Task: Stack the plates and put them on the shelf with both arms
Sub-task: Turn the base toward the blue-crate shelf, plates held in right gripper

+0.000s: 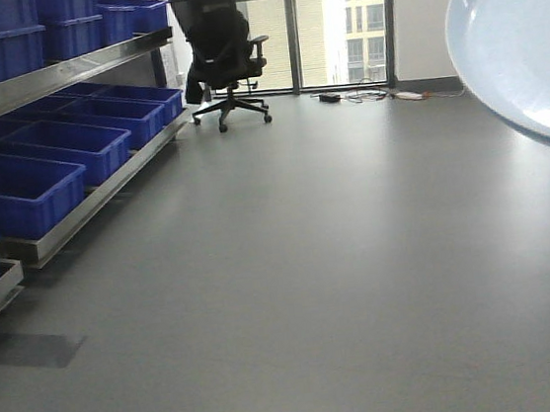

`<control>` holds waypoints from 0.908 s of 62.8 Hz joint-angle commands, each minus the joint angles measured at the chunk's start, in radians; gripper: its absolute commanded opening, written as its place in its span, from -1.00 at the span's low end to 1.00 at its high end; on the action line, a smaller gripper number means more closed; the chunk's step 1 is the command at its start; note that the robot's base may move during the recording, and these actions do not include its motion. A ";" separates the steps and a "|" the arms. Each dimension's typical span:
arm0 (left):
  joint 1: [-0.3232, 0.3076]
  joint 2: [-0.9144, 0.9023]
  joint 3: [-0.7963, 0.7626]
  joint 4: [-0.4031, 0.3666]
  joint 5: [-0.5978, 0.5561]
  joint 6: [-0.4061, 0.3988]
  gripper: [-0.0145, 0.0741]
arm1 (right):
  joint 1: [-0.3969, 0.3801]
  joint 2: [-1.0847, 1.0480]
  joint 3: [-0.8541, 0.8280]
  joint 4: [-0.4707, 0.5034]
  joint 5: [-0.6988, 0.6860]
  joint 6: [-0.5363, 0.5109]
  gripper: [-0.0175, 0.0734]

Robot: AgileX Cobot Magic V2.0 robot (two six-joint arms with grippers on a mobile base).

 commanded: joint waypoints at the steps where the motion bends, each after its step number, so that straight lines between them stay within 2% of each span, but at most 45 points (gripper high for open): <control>1: -0.001 0.000 -0.028 -0.004 -0.083 -0.009 -0.47 | -0.004 -0.003 -0.033 -0.004 -0.107 -0.005 -0.51; 57: -0.001 0.000 -0.028 -0.004 -0.083 -0.009 -0.47 | -0.004 -0.003 -0.033 -0.004 -0.107 -0.005 -0.51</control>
